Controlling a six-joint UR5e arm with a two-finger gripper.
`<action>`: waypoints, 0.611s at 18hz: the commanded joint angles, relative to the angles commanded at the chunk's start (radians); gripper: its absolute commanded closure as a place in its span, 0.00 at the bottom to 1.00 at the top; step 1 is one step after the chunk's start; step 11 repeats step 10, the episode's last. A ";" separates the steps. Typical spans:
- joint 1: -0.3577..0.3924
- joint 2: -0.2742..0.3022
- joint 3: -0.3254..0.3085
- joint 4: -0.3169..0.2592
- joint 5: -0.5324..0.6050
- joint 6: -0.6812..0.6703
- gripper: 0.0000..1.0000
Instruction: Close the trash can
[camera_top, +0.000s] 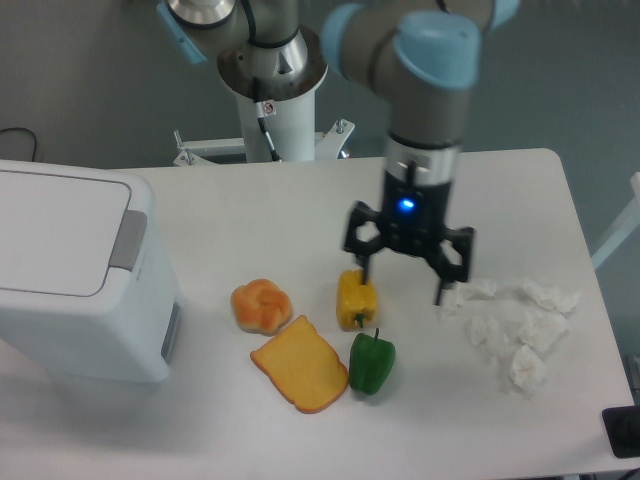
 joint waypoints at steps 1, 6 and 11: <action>-0.002 -0.025 0.017 -0.008 0.057 0.045 0.00; 0.005 -0.059 0.034 -0.055 0.119 0.093 0.00; -0.002 -0.066 0.034 -0.060 0.123 0.091 0.00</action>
